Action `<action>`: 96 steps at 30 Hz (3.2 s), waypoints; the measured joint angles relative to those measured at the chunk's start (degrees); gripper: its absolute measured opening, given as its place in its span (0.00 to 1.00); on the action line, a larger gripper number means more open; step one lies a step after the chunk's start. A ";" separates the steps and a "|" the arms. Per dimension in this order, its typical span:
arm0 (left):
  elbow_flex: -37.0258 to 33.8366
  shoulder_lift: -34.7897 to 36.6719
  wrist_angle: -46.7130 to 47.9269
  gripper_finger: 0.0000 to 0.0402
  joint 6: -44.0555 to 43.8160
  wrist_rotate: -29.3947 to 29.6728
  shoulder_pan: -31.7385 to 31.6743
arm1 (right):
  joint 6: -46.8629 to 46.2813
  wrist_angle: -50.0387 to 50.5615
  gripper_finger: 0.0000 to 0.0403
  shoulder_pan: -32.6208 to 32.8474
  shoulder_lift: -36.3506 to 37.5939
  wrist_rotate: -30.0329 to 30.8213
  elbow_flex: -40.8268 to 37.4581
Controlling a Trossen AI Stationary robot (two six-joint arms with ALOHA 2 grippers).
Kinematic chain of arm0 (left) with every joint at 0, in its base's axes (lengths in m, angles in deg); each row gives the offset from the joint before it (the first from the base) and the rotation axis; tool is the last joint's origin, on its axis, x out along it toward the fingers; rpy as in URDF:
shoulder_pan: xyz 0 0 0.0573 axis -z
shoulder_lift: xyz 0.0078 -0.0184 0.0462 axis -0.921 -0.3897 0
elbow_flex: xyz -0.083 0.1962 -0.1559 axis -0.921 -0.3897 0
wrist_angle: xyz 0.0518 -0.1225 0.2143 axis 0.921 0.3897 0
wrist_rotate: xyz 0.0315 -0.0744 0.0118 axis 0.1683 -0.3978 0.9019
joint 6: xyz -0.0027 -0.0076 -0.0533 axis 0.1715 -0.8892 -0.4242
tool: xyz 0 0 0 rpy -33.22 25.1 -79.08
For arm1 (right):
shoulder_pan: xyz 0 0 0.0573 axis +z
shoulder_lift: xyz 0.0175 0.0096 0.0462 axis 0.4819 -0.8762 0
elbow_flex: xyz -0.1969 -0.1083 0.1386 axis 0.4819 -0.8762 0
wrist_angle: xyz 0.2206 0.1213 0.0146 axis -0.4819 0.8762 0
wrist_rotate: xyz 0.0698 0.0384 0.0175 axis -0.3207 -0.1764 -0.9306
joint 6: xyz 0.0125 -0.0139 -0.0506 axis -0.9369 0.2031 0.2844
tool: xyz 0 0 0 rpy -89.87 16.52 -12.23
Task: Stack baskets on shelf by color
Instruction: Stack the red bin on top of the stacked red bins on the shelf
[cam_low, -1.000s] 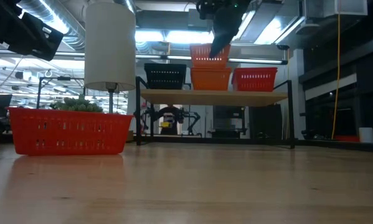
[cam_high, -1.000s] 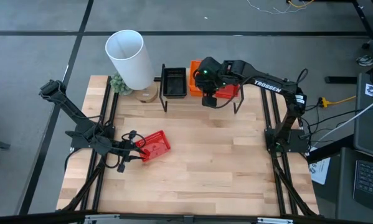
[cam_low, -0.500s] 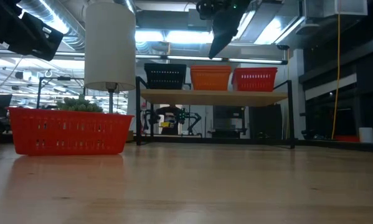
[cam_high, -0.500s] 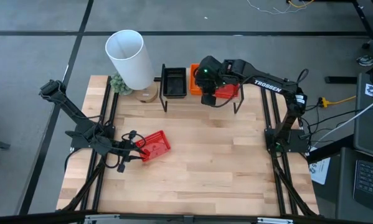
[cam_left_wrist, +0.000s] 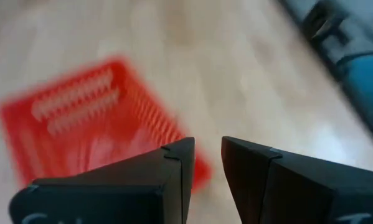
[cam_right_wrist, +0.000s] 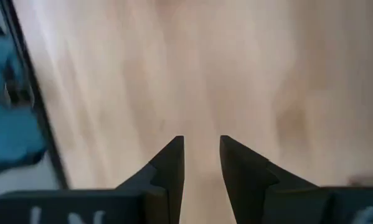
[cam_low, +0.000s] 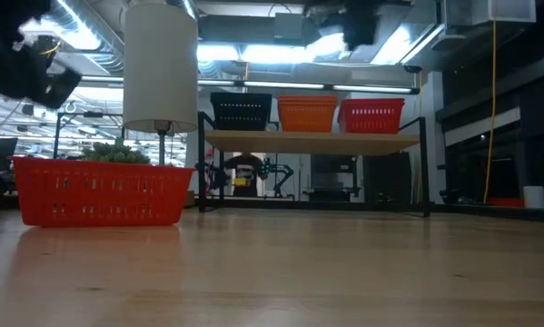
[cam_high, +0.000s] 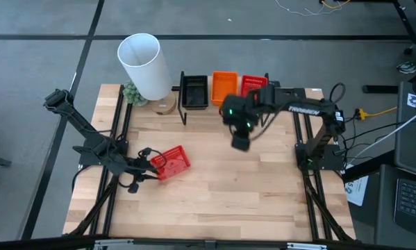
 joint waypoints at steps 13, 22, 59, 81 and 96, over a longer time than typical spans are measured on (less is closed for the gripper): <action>6.54 3.32 21.99 0.18 -11.27 18.10 -2.01 | -15.15 7.25 0.25 22.86 0.00 7.37 0.00; 7.69 0.22 45.58 0.18 -30.90 3.53 -14.01 | -28.92 5.03 0.25 36.00 0.00 17.33 0.00; 9.88 -34.11 -7.62 0.13 -13.75 -21.96 -22.39 | -37.66 -3.43 0.25 50.98 -0.02 32.24 -0.02; 28.81 -33.77 15.30 0.12 0.73 -17.90 -23.04 | -28.84 -6.38 0.25 46.42 -9.68 34.65 -0.04; 28.70 -21.86 28.75 0.12 -0.98 -2.89 -17.80 | -0.15 -18.87 0.25 34.53 -21.97 22.84 -0.07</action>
